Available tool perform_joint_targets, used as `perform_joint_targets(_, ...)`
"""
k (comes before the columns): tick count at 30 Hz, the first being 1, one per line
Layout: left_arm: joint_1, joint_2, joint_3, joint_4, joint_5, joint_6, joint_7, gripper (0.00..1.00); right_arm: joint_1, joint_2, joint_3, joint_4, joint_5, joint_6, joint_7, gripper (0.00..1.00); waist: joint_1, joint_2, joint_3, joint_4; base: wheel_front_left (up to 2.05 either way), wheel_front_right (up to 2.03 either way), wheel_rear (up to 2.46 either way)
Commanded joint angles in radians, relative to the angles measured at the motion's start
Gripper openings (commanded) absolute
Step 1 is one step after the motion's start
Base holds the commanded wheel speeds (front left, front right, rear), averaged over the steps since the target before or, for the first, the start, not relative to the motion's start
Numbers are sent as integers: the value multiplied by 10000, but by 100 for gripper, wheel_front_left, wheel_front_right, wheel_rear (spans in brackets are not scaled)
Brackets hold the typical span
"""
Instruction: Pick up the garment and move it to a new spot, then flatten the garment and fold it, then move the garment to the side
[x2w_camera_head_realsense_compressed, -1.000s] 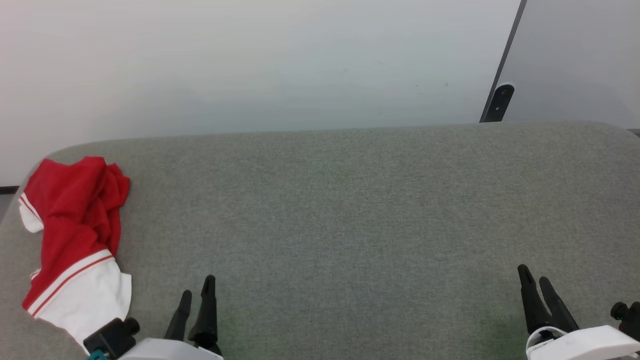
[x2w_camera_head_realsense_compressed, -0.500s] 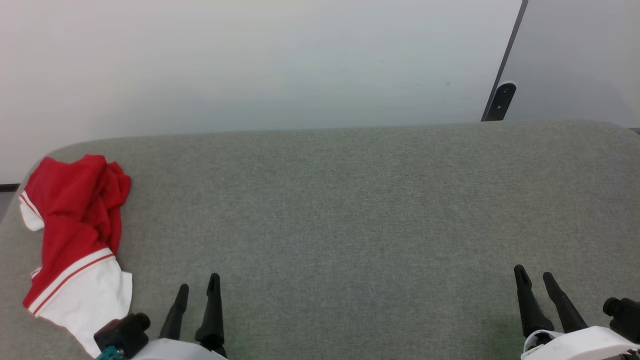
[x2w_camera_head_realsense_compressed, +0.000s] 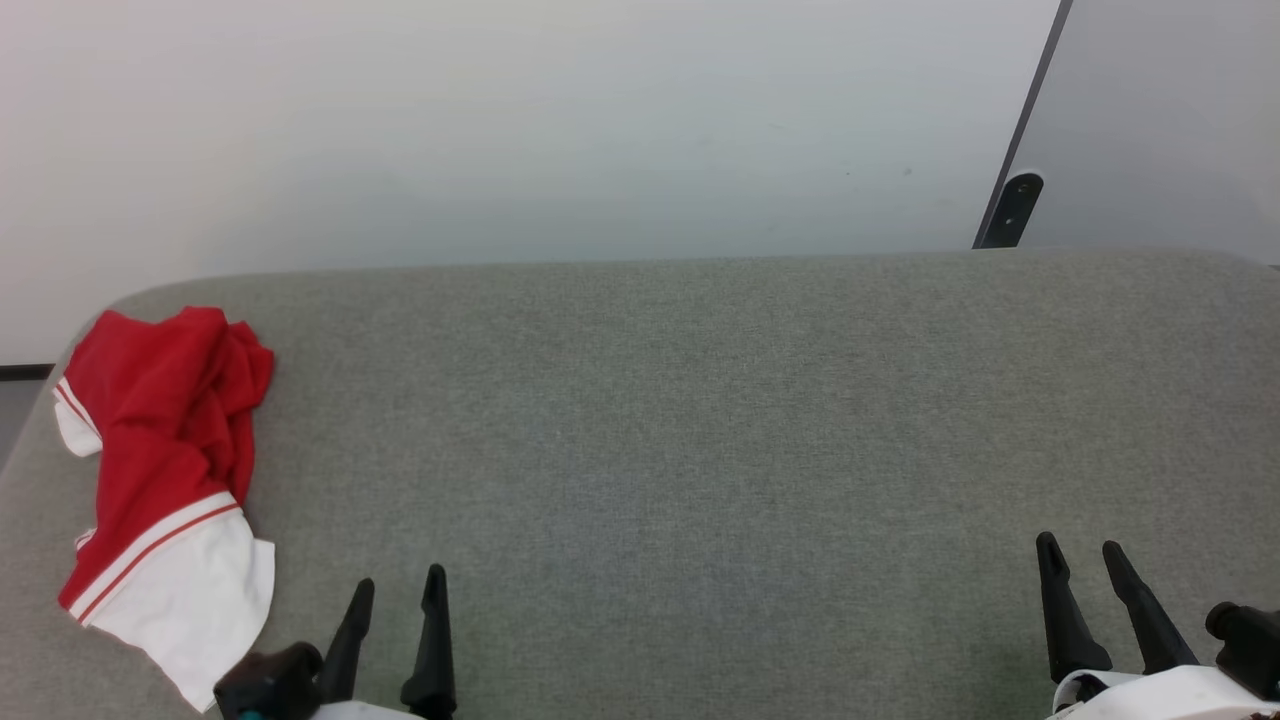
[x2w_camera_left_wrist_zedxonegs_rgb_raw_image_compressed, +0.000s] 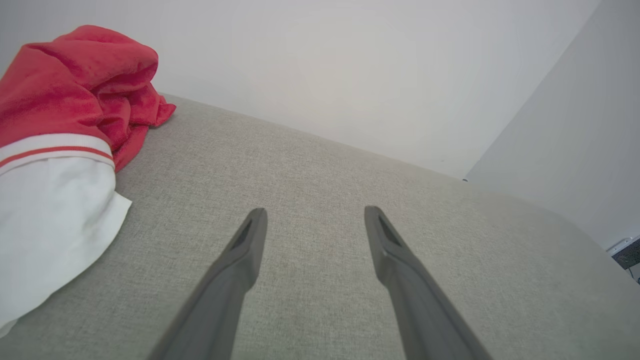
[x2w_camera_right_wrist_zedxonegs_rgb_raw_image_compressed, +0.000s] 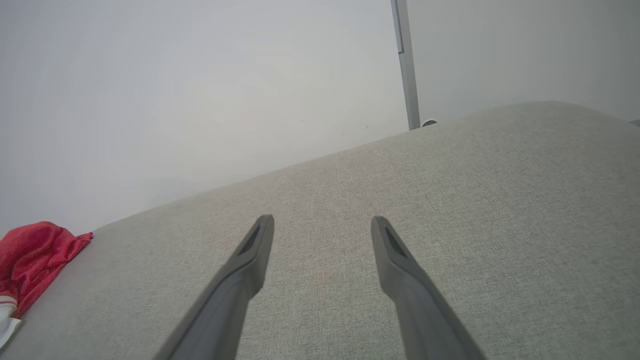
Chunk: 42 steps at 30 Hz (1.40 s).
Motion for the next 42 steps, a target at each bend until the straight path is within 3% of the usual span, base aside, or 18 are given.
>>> perform_joint_targets(1,65,72,-61,-152,360,86,-107,100,98,-38,11,-154,-390,-6,-106,100,0,0,8,18,0,0,0)
perform_joint_targets(25,241,141,-291,-221,2263,316,-623,100,276,89,-325,-225,-2510,-8,-631,100,0,0,169,302,0,0,0)
perform_joint_targets(33,341,44,-230,-76,2559,78,-785,100,383,202,-349,-118,-2629,-9,-835,100,0,0,127,326,0,0,0)
perform_joint_targets(42,495,-29,-158,-115,3290,105,-942,100,499,241,-332,-49,-3246,-9,-1041,100,0,0,8,340,0,0,0)
